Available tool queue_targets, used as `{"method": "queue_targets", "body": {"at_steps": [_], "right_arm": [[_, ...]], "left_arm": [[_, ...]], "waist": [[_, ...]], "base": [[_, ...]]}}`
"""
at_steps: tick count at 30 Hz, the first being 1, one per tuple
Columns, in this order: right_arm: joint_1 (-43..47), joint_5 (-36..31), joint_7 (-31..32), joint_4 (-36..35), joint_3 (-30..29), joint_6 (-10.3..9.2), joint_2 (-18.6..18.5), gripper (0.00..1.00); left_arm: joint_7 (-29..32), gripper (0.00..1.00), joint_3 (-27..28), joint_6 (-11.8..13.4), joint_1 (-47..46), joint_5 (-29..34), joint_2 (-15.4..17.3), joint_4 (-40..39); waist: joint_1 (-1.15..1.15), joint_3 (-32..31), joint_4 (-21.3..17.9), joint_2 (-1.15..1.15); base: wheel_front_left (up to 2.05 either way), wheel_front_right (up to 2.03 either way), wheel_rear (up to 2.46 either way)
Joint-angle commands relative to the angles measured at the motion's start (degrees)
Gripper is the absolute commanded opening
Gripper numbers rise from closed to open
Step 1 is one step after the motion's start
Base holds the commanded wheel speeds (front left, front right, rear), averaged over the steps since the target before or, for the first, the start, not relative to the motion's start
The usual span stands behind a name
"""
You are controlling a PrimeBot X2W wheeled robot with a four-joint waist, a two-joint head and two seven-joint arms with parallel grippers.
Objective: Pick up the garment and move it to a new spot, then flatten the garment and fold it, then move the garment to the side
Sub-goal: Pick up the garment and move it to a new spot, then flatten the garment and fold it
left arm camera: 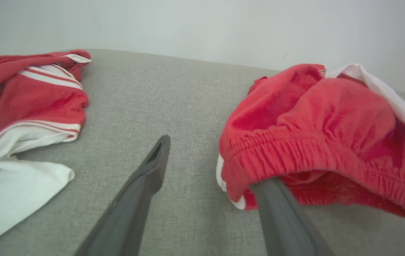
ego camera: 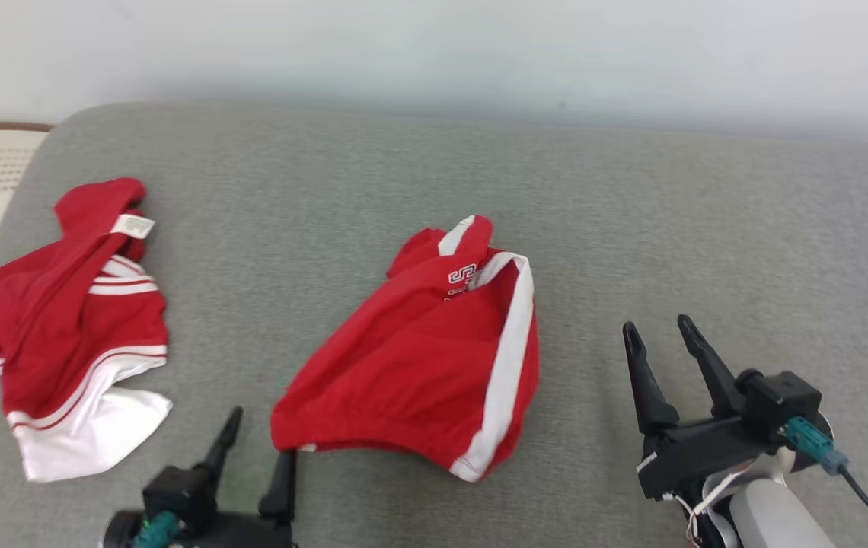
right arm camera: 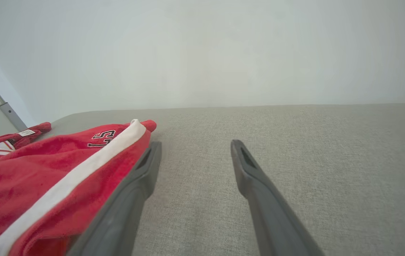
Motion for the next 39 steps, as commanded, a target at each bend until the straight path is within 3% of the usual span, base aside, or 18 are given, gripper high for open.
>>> {"method": "queue_targets", "body": {"at_steps": [1, 17, 31, 33, 39], "right_arm": [[-1.12, 0.57, -0.03, 0.22, 0.59, 0.02, -0.27, 1.00], [-6.90, 4.13, -0.03, 7.31, 5.45, 0.02, 0.68, 1.00], [-18.07, -3.53, -0.02, 28.64, -2.24, 0.02, 1.47, 1.00], [-20.16, -4.52, -0.02, 31.32, -3.26, 0.02, 1.50, 0.00], [-21.74, -5.32, -0.02, 26.88, -8.65, 0.02, 2.05, 0.00]], "left_arm": [[-0.10, 1.00, -0.73, 0.27, 1.45, -1.04, -0.04, 0.60], [-0.10, 1.00, -12.41, -2.84, 3.63, -3.89, -0.01, -0.12], [-0.10, 1.00, -16.70, -2.69, 1.95, -5.15, -0.04, -2.11], [-0.10, 1.00, -16.88, -2.41, 1.90, -5.27, -0.05, -2.84], [-0.10, 1.00, -15.81, -1.82, 2.29, -4.49, -0.05, -5.89]], "waist": [[0.01, -0.93, 3.27, 0.00], [0.01, -1.01, 10.00, 0.00], [0.01, 1.49, 15.99, 0.00], [0.01, 1.71, 16.82, 0.00], [0.01, 1.45, 15.77, 0.00]], "base": [[0.00, 0.00, 0.00], [0.00, 0.00, 0.00], [0.00, 0.00, 0.00], [0.00, 0.00, 0.00], [0.00, 0.00, 0.00]]}}
